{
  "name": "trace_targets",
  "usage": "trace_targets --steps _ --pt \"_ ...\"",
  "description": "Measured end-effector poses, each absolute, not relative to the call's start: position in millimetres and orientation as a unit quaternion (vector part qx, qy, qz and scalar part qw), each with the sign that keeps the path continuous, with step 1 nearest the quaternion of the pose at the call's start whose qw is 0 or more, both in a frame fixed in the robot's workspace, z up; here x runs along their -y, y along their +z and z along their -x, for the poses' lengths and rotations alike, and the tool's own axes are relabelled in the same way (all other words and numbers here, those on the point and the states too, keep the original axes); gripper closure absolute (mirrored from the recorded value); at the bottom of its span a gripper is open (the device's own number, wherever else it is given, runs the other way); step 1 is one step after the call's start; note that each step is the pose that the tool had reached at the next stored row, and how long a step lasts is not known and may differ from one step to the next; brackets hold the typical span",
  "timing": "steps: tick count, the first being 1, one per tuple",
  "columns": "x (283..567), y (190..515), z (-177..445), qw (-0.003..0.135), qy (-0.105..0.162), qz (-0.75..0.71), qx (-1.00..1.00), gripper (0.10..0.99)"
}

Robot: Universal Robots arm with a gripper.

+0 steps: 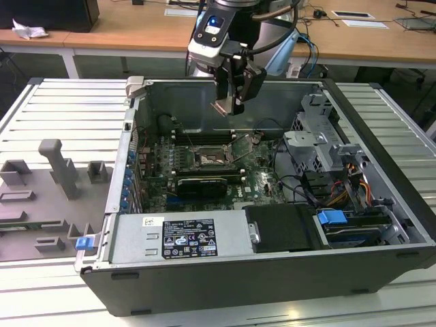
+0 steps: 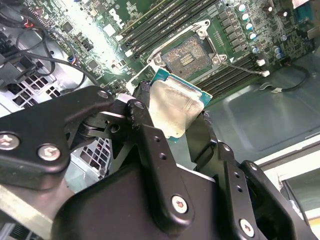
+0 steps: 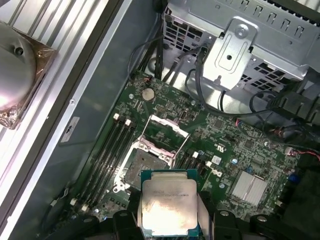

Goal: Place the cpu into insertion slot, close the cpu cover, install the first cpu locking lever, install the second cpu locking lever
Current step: 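Place the cpu into insertion slot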

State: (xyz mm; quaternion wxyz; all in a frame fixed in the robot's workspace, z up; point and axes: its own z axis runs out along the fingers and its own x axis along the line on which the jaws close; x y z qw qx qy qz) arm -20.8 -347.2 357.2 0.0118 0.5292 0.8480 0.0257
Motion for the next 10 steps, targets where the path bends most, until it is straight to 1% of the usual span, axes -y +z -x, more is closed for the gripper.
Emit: trace_targets --steps 10 --pt "347.1 356.1 20.8 0.013 0.024 -0.559 -0.829 0.557"
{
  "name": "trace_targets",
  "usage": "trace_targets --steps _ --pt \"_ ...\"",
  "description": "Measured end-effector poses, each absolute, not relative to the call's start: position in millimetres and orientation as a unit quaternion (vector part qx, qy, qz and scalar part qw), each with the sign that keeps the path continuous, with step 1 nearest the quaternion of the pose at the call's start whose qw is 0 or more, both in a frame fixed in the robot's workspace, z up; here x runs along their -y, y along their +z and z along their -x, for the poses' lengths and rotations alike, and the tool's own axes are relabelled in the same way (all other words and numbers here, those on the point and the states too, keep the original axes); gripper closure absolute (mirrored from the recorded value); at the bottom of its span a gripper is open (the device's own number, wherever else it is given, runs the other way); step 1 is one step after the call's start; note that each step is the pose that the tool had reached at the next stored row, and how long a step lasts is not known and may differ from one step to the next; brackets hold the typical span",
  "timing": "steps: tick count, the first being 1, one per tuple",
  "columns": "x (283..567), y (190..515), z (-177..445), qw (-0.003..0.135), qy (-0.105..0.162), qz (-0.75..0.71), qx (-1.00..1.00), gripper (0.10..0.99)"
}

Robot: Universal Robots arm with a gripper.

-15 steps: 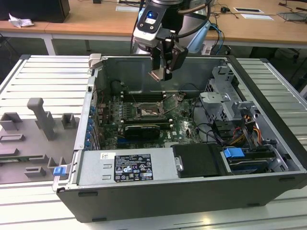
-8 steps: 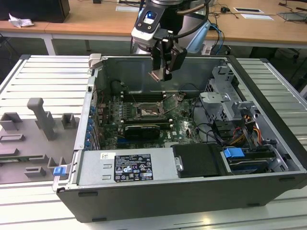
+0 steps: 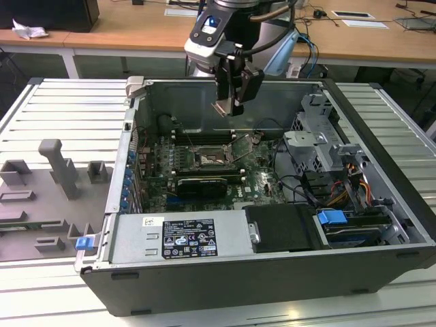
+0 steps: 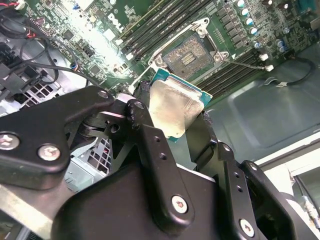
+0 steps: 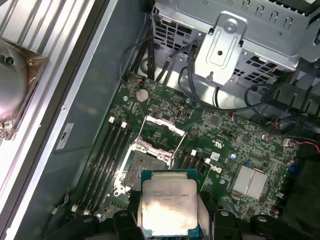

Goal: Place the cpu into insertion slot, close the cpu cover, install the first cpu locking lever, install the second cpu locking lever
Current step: 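Place the cpu into insertion slot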

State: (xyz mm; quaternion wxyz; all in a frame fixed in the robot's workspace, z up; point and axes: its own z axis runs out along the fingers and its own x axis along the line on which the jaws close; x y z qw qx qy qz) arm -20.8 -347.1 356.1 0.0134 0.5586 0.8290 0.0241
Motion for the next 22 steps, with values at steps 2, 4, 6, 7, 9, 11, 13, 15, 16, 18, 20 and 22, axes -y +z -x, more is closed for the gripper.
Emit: trace_targets --steps 2,4,6,7,9,11,13,15,16,18,20,22 --pt "347.1 355.9 20.8 0.014 0.024 -0.563 -0.826 0.557" --pt "347.1 355.8 20.8 0.014 0.024 -0.567 -0.823 0.557" --pt "347.1 355.6 20.8 0.014 0.023 -0.572 -0.820 0.557" --pt "347.1 355.5 20.8 0.014 0.023 -0.575 -0.817 0.557" --pt "347.1 355.3 20.8 0.014 0.023 -0.579 -0.815 0.557" --pt "347.1 355.1 20.8 0.015 0.023 -0.583 -0.812 0.557" --pt "347.1 354.9 20.8 0.015 0.023 -0.588 -0.808 0.557" --pt "347.0 354.7 20.8 0.015 0.022 -0.594 -0.804 0.557" --pt "347.0 354.6 20.8 0.015 0.022 -0.596 -0.802 0.557" --pt "347.0 354.5 20.8 0.016 0.022 -0.600 -0.800 0.557" --pt "347.0 354.3 20.8 0.016 0.022 -0.605 -0.796 0.557" --pt "347.0 354.0 20.8 0.016 0.021 -0.612 -0.790 0.557"
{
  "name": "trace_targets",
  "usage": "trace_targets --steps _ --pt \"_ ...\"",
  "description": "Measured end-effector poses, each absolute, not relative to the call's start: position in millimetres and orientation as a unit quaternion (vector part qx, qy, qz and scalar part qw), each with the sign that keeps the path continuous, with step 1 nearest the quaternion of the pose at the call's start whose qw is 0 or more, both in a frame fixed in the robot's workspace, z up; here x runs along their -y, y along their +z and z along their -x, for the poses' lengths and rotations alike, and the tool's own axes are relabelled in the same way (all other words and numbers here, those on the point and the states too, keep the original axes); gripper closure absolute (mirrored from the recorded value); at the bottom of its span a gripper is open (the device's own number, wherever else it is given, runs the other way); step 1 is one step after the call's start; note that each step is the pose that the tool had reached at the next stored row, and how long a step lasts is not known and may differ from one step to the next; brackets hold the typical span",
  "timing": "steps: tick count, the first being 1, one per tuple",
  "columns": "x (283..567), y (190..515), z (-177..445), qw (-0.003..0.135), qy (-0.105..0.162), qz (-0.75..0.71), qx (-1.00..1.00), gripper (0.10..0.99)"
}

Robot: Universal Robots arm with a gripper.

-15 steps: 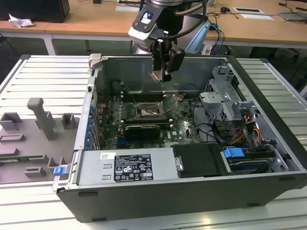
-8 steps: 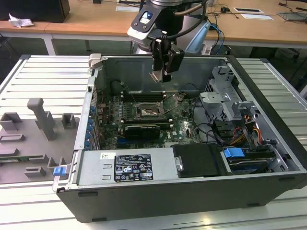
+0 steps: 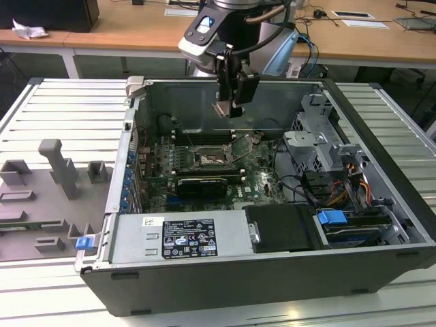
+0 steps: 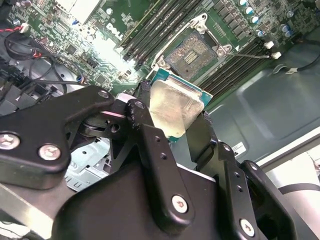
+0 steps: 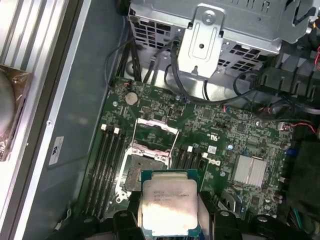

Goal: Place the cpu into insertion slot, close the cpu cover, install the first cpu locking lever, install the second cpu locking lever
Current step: 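Place the cpu into insertion slot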

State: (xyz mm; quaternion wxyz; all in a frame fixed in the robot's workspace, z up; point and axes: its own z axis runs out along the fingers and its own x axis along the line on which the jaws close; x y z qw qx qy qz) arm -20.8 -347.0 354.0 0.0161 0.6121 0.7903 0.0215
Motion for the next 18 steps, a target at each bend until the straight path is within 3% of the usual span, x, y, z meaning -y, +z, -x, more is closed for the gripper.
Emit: trace_targets --steps 18 --pt "347.0 350.2 20.8 0.019 0.019 -0.682 -0.731 0.557"
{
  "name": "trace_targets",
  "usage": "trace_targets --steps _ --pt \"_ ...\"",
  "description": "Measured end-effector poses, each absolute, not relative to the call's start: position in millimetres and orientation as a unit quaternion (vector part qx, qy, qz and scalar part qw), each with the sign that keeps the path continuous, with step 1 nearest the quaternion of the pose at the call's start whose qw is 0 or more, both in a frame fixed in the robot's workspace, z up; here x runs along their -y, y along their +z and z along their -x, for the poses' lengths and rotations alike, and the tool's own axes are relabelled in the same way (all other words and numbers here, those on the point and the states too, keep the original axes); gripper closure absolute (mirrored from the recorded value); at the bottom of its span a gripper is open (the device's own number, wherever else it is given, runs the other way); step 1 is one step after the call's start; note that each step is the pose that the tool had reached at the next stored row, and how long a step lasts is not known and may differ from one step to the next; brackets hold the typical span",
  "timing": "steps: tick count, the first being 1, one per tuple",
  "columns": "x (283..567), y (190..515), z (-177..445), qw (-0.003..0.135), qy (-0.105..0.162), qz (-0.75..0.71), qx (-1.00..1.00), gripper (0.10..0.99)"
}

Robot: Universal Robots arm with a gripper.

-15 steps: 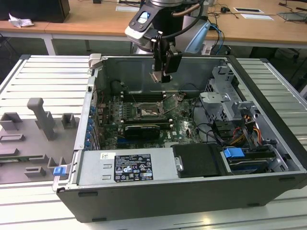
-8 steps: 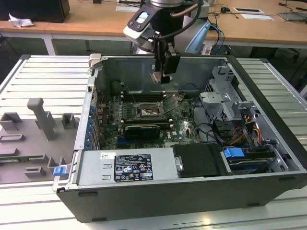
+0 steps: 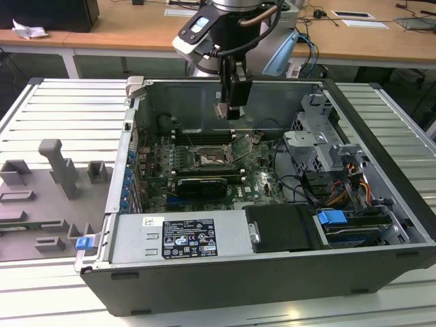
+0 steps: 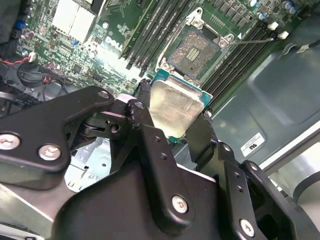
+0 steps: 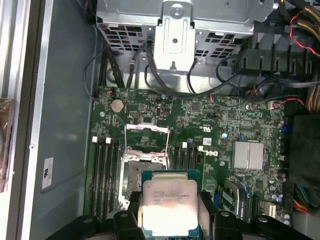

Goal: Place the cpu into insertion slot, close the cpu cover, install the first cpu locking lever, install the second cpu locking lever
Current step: 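Place the cpu into insertion slot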

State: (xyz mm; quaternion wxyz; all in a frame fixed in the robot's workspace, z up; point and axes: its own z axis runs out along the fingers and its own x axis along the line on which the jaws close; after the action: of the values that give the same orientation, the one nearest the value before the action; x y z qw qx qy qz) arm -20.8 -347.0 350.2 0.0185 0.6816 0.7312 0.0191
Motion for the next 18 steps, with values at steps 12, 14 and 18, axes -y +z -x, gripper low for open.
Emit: trace_targets --steps 12,14,18 --pt "347.0 340.9 21.2 0.019 0.019 -0.682 -0.731 0.557" --pt "347.0 339.6 21.4 0.019 0.019 -0.682 -0.731 0.557" --pt "347.0 336.7 21.7 0.019 0.019 -0.682 -0.731 0.557"
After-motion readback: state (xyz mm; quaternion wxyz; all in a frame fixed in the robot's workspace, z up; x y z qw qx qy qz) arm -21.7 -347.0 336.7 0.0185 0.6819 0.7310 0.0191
